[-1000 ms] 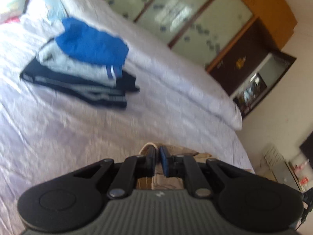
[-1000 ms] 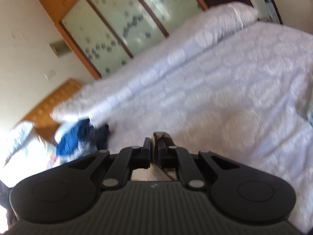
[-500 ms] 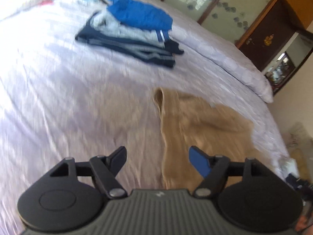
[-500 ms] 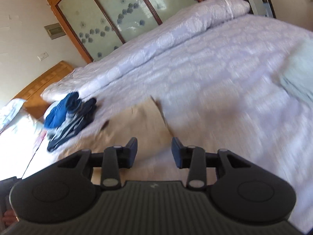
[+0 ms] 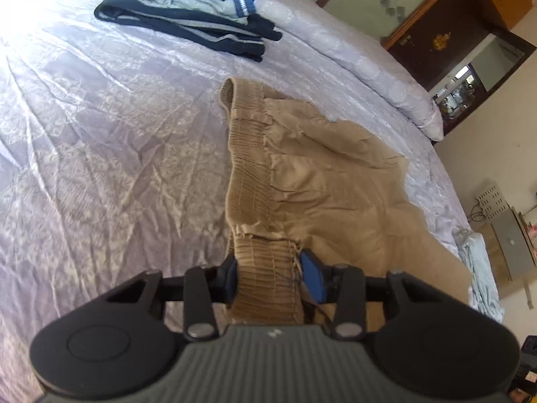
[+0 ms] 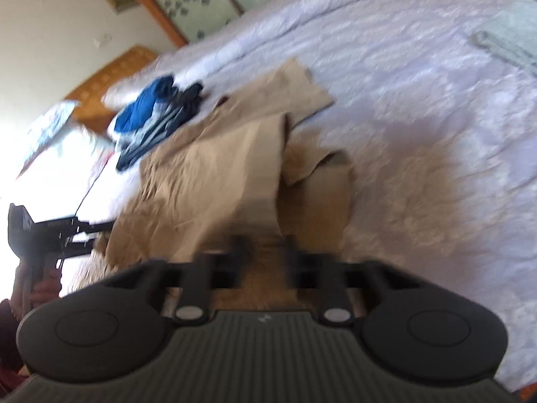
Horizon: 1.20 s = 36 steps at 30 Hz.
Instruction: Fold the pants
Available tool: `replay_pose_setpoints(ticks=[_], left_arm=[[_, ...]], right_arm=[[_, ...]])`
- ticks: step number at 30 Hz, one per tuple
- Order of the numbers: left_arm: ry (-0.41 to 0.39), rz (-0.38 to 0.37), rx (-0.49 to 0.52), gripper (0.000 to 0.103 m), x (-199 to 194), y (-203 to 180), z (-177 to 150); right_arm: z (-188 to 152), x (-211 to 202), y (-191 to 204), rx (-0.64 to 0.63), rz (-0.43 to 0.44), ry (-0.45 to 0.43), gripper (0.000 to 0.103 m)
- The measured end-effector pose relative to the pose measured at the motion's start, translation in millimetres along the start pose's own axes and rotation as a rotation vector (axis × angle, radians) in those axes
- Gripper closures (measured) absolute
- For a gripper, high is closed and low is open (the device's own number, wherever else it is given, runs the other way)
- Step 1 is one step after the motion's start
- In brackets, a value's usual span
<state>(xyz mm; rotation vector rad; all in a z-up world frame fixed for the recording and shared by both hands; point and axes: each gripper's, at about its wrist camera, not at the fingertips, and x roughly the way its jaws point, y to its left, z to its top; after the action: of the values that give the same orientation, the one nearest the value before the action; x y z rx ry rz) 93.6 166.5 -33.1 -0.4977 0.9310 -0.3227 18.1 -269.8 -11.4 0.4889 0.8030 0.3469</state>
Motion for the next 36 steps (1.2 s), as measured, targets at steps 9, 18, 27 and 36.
replay_pose_setpoints(ticks=[9, 18, 27, 36], left_arm=[[0.082, 0.054, 0.106, 0.067, -41, -8, -11], [0.105, 0.106, 0.078, 0.061, -27, 0, -16], [0.11, 0.112, 0.054, 0.058, -26, 2, -15], [0.081, 0.127, 0.038, 0.053, -13, -9, -13]], right_arm=[[-30, -67, 32, -0.047, 0.14, 0.057, 0.1], [11, -56, -12, 0.177, 0.046, -0.125, 0.092], [37, 34, -34, 0.126, -0.057, -0.009, 0.088], [122, 51, -42, 0.108, -0.111, -0.2, 0.097]])
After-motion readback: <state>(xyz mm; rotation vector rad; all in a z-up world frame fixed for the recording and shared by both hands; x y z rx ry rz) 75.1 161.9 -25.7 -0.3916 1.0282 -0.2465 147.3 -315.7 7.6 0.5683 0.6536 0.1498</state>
